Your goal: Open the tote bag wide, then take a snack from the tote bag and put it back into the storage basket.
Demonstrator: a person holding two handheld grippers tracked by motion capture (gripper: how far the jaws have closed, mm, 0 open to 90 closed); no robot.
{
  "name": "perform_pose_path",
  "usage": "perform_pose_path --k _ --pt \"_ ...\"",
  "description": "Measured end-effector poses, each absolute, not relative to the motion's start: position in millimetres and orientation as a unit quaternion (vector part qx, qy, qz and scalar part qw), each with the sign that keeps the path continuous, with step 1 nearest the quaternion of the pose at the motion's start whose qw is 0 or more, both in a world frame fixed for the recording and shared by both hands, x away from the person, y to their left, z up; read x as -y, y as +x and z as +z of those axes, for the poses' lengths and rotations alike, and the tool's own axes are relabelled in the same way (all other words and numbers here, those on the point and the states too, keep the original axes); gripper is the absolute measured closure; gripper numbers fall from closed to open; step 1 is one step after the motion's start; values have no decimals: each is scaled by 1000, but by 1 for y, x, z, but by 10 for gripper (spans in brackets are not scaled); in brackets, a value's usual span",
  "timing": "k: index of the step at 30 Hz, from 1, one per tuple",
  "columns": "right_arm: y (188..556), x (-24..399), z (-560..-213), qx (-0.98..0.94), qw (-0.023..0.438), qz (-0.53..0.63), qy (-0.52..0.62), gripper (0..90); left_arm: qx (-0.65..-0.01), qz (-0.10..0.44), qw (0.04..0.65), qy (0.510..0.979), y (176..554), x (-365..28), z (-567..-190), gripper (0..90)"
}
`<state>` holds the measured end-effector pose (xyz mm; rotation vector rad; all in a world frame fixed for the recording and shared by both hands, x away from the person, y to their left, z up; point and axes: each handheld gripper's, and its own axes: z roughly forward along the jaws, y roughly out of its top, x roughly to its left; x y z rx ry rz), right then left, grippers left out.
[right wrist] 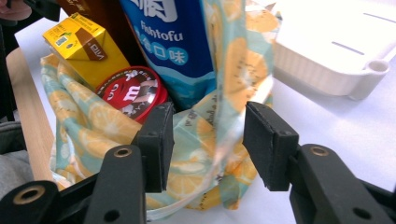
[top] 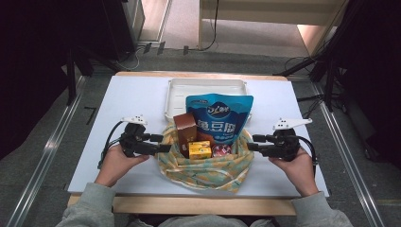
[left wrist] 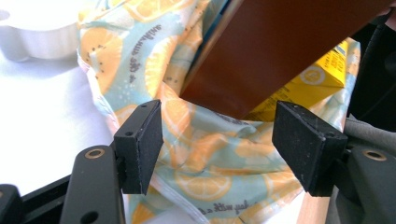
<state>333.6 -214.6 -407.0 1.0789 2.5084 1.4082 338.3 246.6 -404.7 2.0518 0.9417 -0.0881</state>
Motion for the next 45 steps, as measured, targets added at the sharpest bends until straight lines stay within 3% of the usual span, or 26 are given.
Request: perform_pose_path --k 45 --pt "367 211 -359 -820 49 469 325 468 -405 -15 427 808 352 -263 -402 350"
